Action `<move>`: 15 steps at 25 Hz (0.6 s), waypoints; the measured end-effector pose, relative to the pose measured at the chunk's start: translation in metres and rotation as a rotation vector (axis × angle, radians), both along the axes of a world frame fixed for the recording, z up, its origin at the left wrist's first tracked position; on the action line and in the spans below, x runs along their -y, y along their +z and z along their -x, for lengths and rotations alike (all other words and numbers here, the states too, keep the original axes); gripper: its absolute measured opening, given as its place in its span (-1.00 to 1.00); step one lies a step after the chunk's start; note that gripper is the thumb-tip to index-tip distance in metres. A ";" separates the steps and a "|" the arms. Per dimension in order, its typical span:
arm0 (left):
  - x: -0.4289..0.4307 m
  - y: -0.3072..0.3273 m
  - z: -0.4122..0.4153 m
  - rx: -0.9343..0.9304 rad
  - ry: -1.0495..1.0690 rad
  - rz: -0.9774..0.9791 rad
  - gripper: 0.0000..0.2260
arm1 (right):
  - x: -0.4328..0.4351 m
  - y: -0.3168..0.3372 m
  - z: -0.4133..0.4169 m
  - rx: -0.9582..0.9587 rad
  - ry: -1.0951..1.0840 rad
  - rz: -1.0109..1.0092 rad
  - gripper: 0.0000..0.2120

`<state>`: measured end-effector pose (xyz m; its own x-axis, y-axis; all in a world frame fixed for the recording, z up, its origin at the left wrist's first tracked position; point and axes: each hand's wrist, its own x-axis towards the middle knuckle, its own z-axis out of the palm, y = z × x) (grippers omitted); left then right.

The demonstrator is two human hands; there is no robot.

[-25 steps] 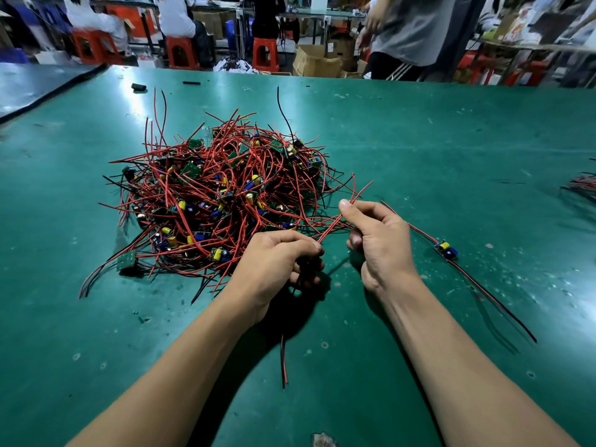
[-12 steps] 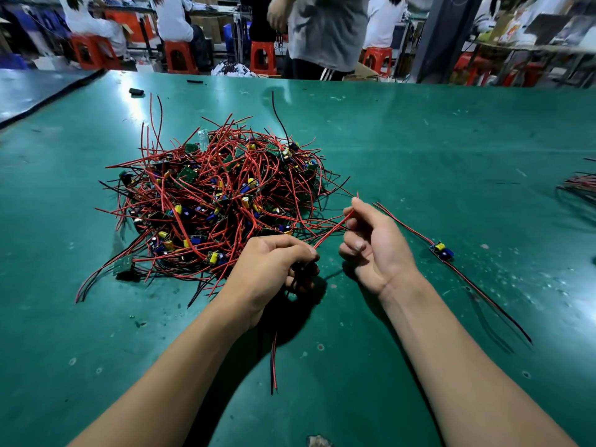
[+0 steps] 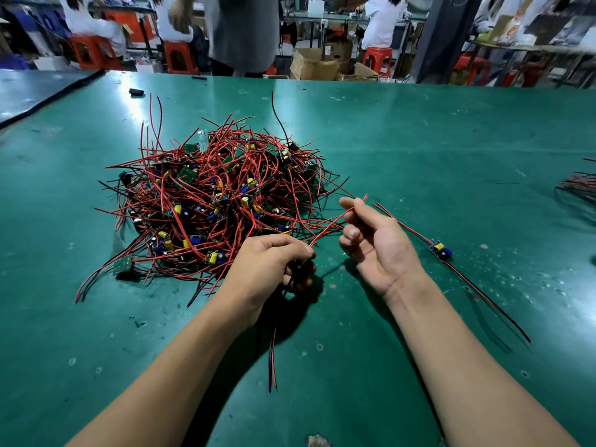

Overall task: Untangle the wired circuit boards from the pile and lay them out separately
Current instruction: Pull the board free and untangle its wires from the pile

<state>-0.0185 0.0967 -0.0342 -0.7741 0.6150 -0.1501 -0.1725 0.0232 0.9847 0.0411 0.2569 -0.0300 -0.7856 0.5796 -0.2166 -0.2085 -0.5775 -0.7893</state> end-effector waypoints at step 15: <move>0.001 0.001 0.001 0.021 0.014 0.008 -0.89 | -0.004 0.008 -0.005 -0.193 0.108 0.234 -0.71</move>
<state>-0.0196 0.0955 -0.0337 -0.7794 0.6027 -0.1713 -0.1938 0.0282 0.9806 0.0460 0.2610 -0.0216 -0.8796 0.4425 -0.1748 -0.2691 -0.7656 -0.5843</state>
